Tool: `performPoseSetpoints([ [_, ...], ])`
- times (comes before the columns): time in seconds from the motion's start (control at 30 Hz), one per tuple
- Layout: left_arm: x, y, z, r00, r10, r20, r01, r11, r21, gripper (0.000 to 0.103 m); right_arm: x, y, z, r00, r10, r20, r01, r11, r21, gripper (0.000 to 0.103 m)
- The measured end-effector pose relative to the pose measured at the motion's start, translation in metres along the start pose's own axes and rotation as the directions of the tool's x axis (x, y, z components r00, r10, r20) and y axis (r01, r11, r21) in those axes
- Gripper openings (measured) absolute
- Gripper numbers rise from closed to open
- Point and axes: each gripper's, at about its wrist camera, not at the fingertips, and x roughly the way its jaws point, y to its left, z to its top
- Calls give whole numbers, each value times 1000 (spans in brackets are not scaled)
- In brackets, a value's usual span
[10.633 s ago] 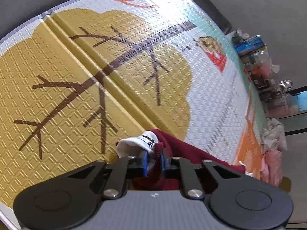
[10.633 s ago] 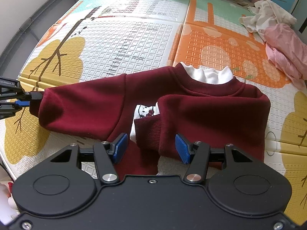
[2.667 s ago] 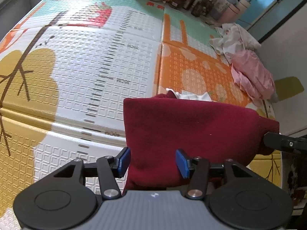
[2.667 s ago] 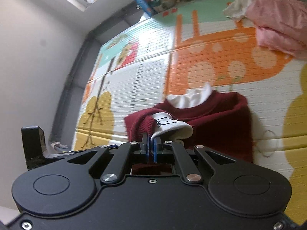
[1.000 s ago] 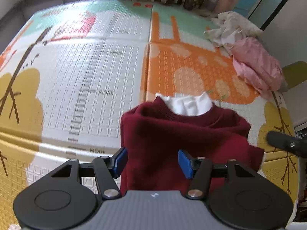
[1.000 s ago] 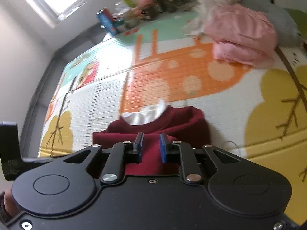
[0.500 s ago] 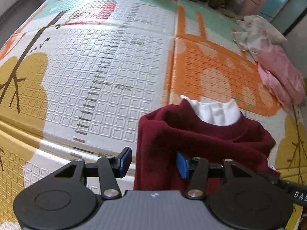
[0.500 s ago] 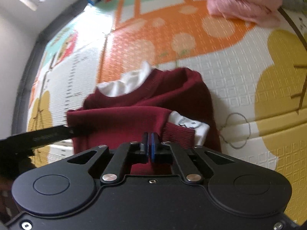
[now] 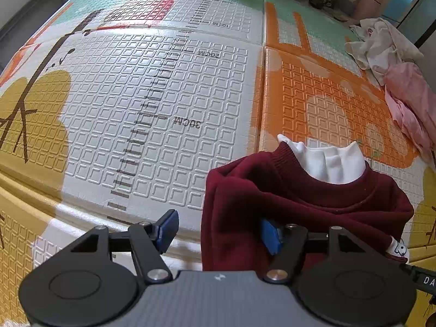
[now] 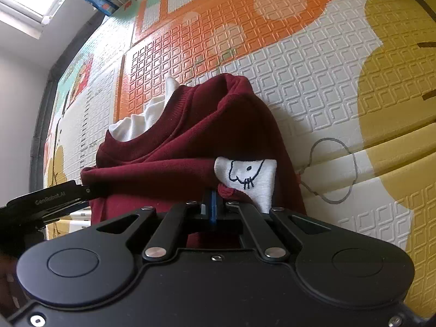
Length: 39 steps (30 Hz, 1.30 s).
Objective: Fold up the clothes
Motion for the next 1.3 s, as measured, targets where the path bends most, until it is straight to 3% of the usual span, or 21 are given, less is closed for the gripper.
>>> performPoseSetpoints([
  [0.23, -19, -8, -4, 1000, -22, 15, 21, 999, 36, 55, -21, 14, 2, 999, 31, 25, -31, 999, -11, 2],
  [0.47, -51, -33, -13, 991, -127, 37, 122, 986, 116, 55, -58, 41, 5, 993, 71, 92, -64, 996, -69, 4],
  [0.6, -62, -52, -26, 956, -294, 4, 290, 943, 162, 55, -63, 49, 8, 995, 31, 97, -23, 996, -87, 4],
  [0.7, -59, -70, -39, 932, -360, -34, 360, 911, 203, 55, -57, 44, 10, 997, 4, 77, 1, 998, -67, 4],
  [0.83, -44, -88, -50, 926, -370, -79, 378, 898, 225, 55, -47, 33, 12, 998, -26, 62, 29, 999, -45, 4],
  [1.07, -25, -92, -59, 926, -358, -116, 375, 904, 206, 57, -32, 17, 18, 998, -49, 41, 50, 999, -12, 4],
  [1.3, -16, -95, -62, 931, -329, -160, 361, 900, 245, 58, -17, 15, 24, 997, -76, 14, 76, 997, -24, 3],
])
